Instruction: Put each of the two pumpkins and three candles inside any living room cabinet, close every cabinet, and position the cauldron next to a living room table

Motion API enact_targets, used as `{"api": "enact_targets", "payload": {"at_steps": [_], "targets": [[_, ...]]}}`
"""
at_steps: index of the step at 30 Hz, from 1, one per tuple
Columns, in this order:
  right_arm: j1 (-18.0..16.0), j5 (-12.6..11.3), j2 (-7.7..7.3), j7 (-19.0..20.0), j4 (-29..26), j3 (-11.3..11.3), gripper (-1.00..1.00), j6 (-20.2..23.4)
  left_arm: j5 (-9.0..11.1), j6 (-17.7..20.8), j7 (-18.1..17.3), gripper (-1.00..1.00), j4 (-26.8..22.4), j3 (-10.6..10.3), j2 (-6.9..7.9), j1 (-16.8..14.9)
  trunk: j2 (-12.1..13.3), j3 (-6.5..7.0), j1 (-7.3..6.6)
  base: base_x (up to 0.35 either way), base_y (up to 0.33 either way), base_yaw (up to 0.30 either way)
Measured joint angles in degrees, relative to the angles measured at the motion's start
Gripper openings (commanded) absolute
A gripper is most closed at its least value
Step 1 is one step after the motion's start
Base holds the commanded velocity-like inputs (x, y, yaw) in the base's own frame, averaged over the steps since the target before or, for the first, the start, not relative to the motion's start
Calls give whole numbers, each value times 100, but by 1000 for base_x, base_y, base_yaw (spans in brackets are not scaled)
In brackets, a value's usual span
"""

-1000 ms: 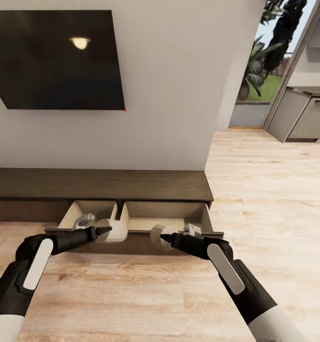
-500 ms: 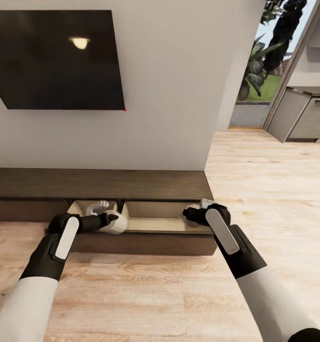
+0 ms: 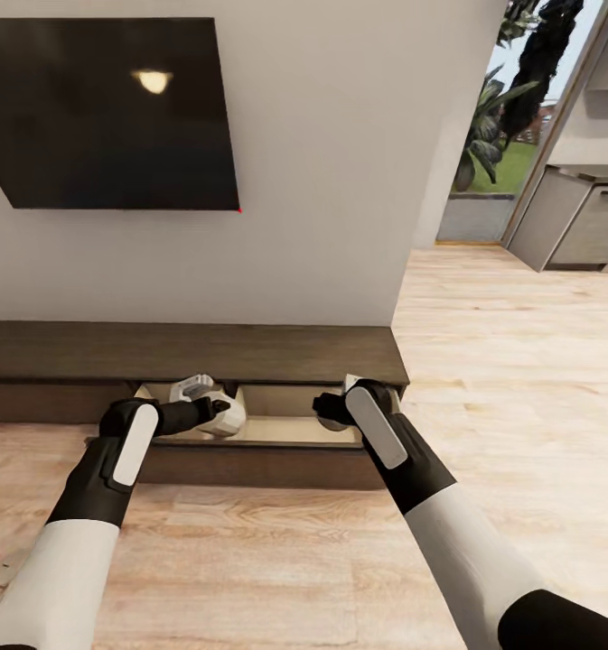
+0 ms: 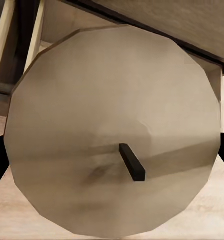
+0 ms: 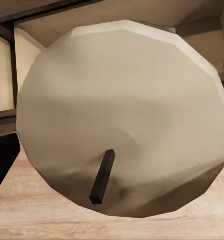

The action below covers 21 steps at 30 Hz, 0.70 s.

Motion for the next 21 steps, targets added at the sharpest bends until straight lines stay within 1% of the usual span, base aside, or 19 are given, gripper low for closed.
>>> {"api": "enact_targets", "payload": {"at_steps": [2,5,8,14,17,21], "targets": [[2,21,2,4,85,9,-100,-3,3,-1,0,-100,-6,-119,3,0,0,0,1,38,25,0],[2,57,2,1,125,16,-100,-5,-5,0,1,-100,-5,-178,6,0,0,0,0,119,70,0],[2,66,-3,6,99,22,-100,4,-26,1,0,-100,-1,-198,7,0,0,0,0,165,105,0],[1,70,-14,5,87,17,-100,13,-1,0,-5,-100,0,-236,19,0,0,0,0,83,36,0],[1,59,-15,-14,88,15,-100,9,-6,1,-10,-100,13,-244,18,0,0,0,-1,236,114,-16],[1,53,-9,-12,144,20,-100,-6,-6,0,-16,-100,54,-260,8,-1,0,0,-2,287,123,-175]]}}
